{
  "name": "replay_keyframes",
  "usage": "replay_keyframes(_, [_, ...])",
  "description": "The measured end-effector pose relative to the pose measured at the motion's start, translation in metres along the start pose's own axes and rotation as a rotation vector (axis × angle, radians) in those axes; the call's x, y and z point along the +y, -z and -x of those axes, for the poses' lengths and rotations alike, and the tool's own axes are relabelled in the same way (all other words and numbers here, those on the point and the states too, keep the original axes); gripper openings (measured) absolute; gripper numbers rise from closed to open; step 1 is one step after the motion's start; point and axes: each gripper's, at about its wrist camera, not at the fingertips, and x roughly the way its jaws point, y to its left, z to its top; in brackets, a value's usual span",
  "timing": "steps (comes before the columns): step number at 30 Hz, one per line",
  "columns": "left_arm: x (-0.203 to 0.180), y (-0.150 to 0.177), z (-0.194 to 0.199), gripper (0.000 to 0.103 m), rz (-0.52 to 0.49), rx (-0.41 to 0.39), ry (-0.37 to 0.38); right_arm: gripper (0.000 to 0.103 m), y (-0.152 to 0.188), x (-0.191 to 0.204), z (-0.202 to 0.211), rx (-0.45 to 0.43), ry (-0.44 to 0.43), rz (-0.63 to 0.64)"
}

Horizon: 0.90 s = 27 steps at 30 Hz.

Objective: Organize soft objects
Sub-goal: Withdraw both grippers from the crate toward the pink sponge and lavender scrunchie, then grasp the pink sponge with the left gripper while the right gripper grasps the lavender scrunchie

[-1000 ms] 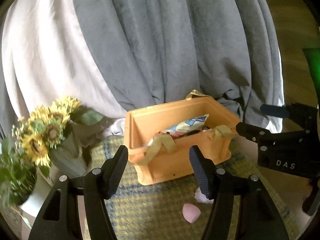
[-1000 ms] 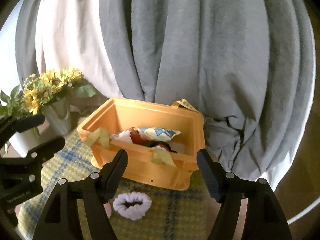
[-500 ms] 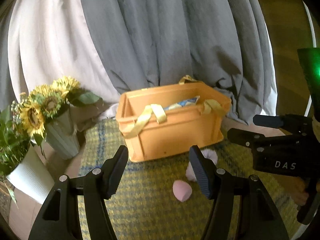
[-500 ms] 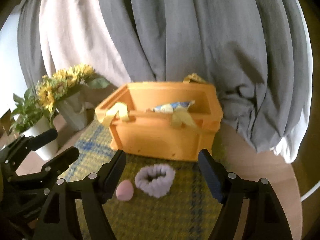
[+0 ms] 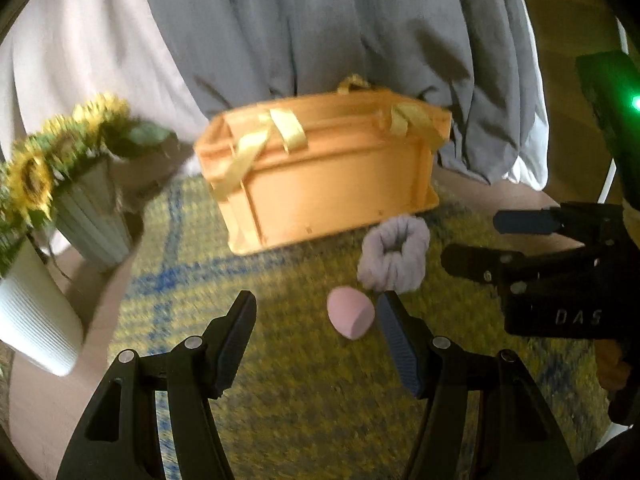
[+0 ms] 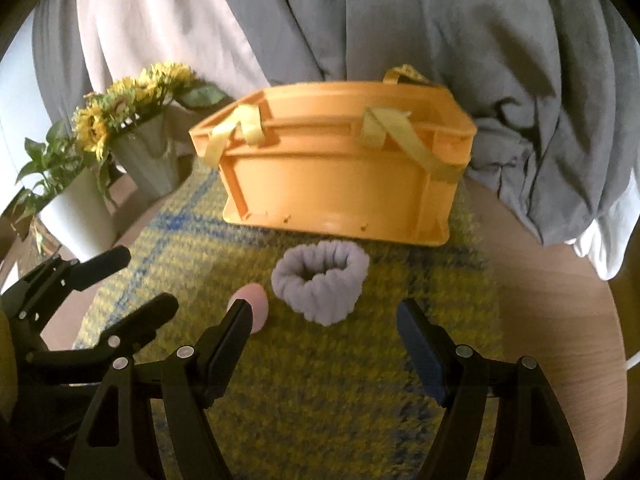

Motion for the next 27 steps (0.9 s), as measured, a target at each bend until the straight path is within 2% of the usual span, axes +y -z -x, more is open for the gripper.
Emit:
replay_keyframes(6, [-0.003, 0.009, -0.023, 0.062, 0.019, 0.068, 0.030, 0.075, 0.000, -0.004, -0.023, 0.032, -0.024, 0.015])
replay_keyframes(15, [-0.008, 0.007, -0.053, 0.060, 0.017, 0.102, 0.042, 0.075, -0.001, -0.012, -0.059, 0.101, -0.096, -0.011])
replay_keyframes(24, [-0.007, 0.007, -0.078, 0.052, 0.032, 0.149, 0.074, 0.074, -0.004, -0.014, -0.084, 0.144, -0.131, -0.013])
replay_keyframes(27, [-0.006, 0.007, -0.084, 0.045, 0.041, 0.163, 0.094, 0.071, -0.005, -0.014, -0.089, 0.148, -0.144, -0.017])
